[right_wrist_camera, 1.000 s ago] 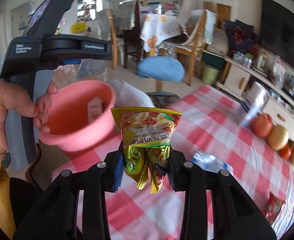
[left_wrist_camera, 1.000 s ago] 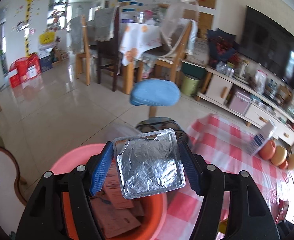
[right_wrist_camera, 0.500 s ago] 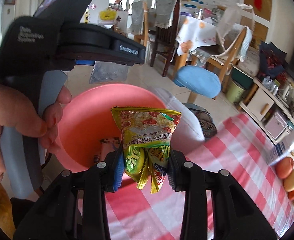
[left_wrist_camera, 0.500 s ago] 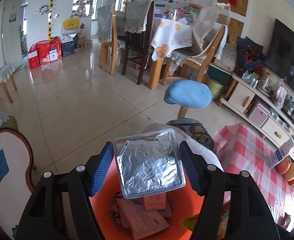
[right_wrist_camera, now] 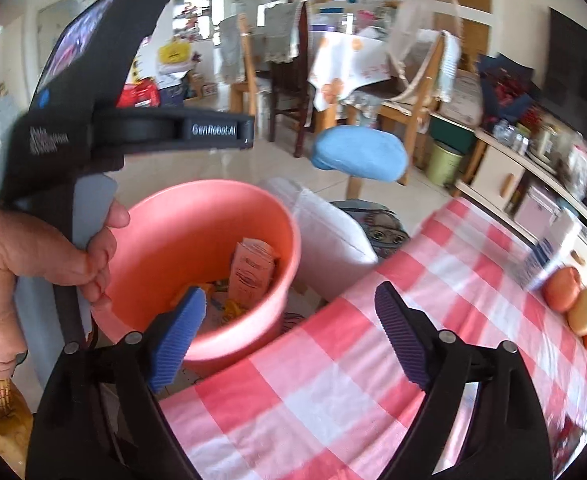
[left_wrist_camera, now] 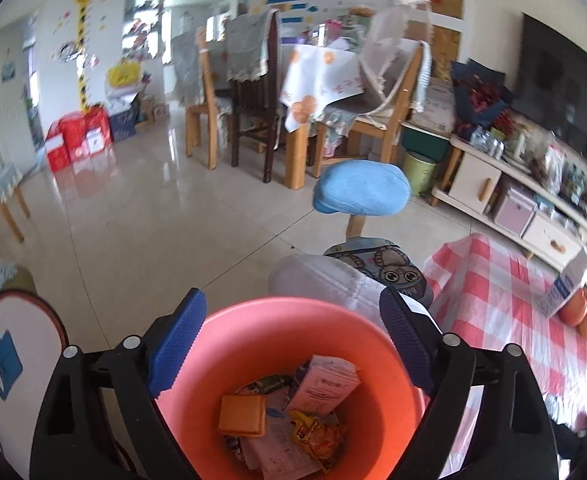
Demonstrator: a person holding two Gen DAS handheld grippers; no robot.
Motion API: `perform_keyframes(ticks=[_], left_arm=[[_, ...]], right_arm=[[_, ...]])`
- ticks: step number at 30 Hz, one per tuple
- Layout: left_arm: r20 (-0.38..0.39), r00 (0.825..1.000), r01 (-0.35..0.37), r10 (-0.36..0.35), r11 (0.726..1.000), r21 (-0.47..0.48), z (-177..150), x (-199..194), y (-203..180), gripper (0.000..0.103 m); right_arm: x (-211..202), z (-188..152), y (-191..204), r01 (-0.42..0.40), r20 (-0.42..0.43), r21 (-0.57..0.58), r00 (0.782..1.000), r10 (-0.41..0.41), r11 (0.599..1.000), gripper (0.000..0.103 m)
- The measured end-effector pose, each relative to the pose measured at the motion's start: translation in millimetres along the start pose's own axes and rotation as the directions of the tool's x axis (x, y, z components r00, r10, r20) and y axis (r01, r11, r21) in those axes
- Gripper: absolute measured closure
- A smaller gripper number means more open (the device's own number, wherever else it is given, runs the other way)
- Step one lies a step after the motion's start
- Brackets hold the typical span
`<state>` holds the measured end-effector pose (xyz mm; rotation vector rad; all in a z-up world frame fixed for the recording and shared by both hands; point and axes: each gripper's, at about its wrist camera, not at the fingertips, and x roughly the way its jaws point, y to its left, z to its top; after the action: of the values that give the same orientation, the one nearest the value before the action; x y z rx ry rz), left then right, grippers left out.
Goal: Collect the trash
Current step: 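Open both tools to drop the foil tray and yellow packet into the bucket, then move both tools back over the table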
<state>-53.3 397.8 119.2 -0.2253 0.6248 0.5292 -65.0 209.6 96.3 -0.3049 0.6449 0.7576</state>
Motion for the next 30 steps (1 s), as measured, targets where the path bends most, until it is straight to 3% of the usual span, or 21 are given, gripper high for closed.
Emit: perform_keyframes(ticks=[8,19,30], left_arm=[[0.047,0.998,0.044,-0.052,0.988,0.146,-9.4,-10.3,-54.6,0.014],[0.082,0.989,0.094,-0.122,0.953,0.287,-26.4,-28.3,-121.1,0.014],[0.066,0.982,0.142,-0.178,0.921,0.363,-43.0,-38.3,-170.1,0.014]], right_arm=[[-24.2,-22.9,-30.3,0.075,-0.02,0.051,0.997,-0.074,0.996,0.009],[-51.7,-54.4,-67.9,0.107,-0.021,0.13,0.994,-0.105,0.986,0.008],[-74.3,-78.0,-98.7,0.138,-0.016,0.165,0.99,-0.138,0.976,0.008]])
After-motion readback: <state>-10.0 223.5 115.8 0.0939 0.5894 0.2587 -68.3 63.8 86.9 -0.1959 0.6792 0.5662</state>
